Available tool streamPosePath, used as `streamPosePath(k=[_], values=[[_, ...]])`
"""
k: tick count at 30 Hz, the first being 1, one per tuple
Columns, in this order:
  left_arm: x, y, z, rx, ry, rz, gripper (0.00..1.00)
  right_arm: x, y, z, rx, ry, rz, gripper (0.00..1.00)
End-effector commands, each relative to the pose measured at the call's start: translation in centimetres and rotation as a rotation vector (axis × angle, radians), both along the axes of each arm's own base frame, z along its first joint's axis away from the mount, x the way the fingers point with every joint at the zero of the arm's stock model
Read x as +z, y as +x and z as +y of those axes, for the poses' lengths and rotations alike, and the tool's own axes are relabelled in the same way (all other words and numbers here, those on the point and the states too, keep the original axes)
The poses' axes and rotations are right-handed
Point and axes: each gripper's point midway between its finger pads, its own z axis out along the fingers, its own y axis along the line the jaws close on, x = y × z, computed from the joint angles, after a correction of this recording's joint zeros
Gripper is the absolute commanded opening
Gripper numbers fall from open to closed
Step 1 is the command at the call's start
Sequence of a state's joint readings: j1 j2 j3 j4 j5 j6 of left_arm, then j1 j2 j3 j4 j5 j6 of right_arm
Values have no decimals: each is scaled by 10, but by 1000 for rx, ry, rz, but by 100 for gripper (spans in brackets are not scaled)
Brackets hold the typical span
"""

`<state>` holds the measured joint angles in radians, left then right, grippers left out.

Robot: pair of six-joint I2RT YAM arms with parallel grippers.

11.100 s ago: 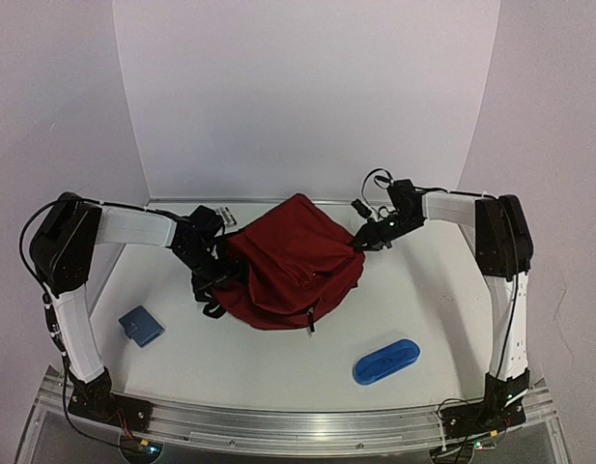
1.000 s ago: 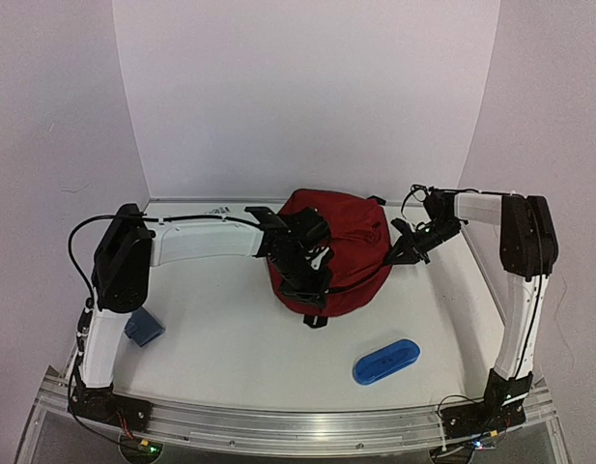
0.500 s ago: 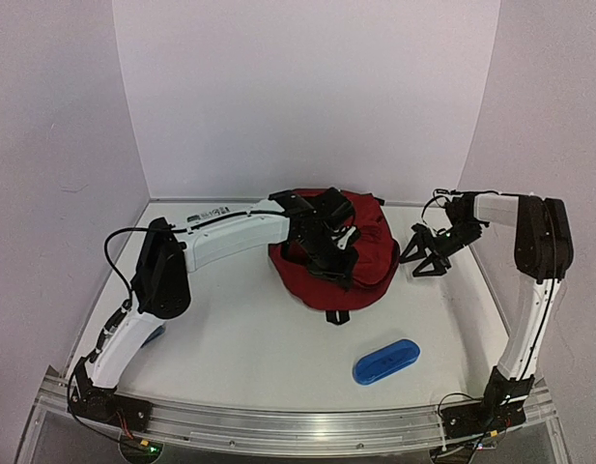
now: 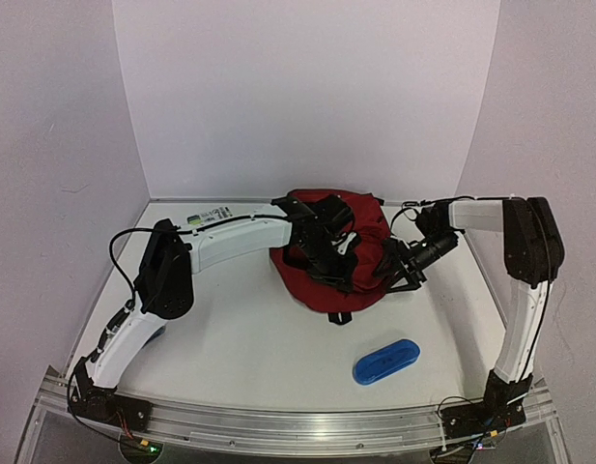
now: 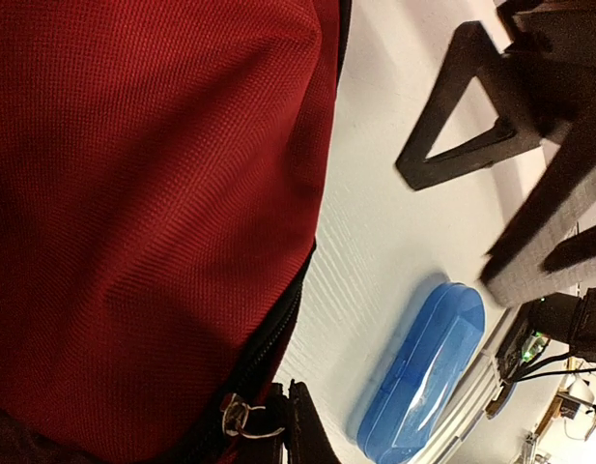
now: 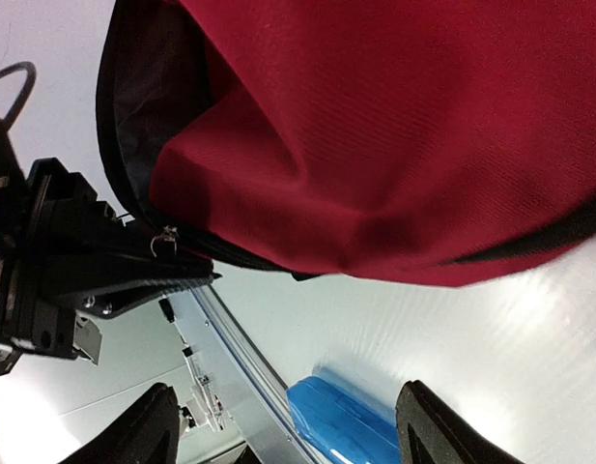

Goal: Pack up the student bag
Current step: Zip the student bag at the center of the board.

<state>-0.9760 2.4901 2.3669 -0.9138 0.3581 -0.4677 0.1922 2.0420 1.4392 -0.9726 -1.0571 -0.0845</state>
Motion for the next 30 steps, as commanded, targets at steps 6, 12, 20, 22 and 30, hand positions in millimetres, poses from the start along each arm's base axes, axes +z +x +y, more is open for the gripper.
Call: streamPosePath(k=[6,12,20,22,30], values=[[38,6,-10,-26,-113,-68,0,-29,24,12,-77,-73,22,69],[66,5,-14,-58,-187,-134,0,-33,36,20,-120,-91,7,71],[87,3,-12,-77,-218,-166,0,-18,37,20,-142,-82,-11,89],[85,0,-14,-87,-224,-150,0,-12,36,20,-142,-76,-22,82],[66,-4,5,-69,-139,-94,0,-9,52,-1,-207,-147,-76,0]])
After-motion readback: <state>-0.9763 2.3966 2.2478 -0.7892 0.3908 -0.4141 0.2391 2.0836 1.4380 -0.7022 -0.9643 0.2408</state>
